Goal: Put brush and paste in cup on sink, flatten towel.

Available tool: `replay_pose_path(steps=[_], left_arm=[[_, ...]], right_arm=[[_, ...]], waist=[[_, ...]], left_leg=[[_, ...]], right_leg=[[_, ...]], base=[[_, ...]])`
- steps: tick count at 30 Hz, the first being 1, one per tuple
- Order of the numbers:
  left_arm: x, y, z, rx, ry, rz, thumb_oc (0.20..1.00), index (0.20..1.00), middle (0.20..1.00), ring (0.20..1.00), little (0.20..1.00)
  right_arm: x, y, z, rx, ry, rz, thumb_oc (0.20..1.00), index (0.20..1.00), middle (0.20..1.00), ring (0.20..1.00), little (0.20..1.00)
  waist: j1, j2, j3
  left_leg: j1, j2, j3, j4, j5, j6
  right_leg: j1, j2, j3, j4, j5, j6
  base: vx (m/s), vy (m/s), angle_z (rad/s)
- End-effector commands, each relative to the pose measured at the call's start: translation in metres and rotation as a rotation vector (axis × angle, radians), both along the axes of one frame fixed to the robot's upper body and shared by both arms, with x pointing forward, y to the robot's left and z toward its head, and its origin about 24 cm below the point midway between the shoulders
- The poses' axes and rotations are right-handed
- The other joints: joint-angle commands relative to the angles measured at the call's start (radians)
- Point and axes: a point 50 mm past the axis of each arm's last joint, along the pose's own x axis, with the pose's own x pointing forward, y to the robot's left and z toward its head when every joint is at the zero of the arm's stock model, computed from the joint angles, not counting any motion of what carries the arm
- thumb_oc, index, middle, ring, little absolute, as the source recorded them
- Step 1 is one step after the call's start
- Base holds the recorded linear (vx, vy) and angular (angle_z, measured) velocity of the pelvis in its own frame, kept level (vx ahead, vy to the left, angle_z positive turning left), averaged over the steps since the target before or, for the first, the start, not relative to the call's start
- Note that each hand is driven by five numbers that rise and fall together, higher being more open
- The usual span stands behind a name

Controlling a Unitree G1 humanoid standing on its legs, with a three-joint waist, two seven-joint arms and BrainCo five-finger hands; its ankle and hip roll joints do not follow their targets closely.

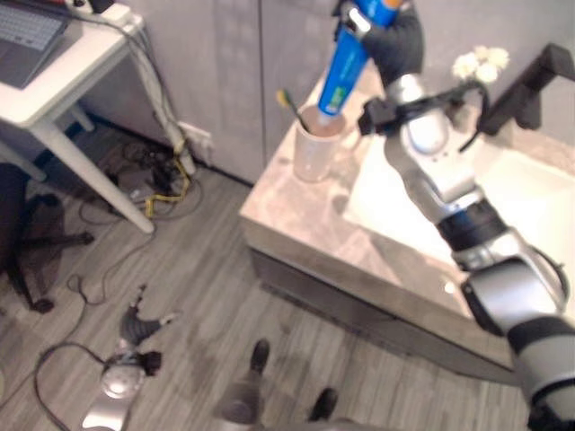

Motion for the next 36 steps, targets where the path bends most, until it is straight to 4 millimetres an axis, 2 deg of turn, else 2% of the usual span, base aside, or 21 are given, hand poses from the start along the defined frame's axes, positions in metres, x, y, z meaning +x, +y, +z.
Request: replay_pose_path(steps=[1,9,32,34,36], left_arm=[[0.001,0.012,0.006,0.073,-0.019,0.015,1.000,1.000,1.000,1.000,1.000],[0.003,0.009,0.004,0.078,-0.009,0.004,1.000,1.000,1.000,1.000,1.000],[0.001,0.006,-0.003,0.071,0.015,0.011,1.000,1.000,1.000,1.000,1.000],[0.001,0.006,-0.003,0.071,0.013,0.013,1.000,1.000,1.000,1.000,1.000],[0.000,0.005,-0.004,0.065,0.016,0.012,1.000,1.000,1.000,1.000,1.000]], right_arm=[[-0.007,0.013,0.009,0.029,-0.054,0.070,0.200,0.200,0.200,0.200,0.200],[-0.008,0.015,0.010,0.029,-0.056,0.074,0.200,0.200,0.200,0.200,0.200],[0.001,0.023,-0.007,0.029,0.011,0.066,0.200,0.200,0.200,0.200,0.200],[0.001,0.024,-0.007,0.030,0.014,0.071,0.269,0.269,0.269,0.269,0.269],[0.001,0.024,-0.010,0.030,0.026,0.072,0.244,0.244,0.244,0.244,0.244]], waist=[[-0.015,-0.036,-0.038],[-0.018,-0.038,-0.033],[-0.022,-0.039,-0.024],[-0.023,-0.038,-0.023],[-0.024,-0.038,-0.023]], left_leg=[[0.003,0.025,-0.026,0.012,-0.104,0.010],[-0.001,0.025,-0.026,0.012,-0.101,0.008],[-0.005,0.023,-0.017,0.012,-0.100,0.014],[-0.005,0.022,-0.016,0.012,-0.100,0.014],[-0.005,0.022,-0.013,0.012,-0.101,0.015]], right_leg=[[0.000,-0.079,-0.008,0.000,0.082,0.028],[-0.003,-0.079,-0.011,0.000,0.082,0.027],[-0.014,-0.081,0.000,0.000,0.092,0.030],[-0.014,-0.081,0.002,0.000,0.094,0.030],[-0.016,-0.081,0.005,0.000,0.094,0.030]], base=[[-0.02,0.010,-0.03],[0.00,0.002,-0.01],[0.00,0.000,0.00],[0.00,0.000,0.00],[0.00,0.000,0.00]])
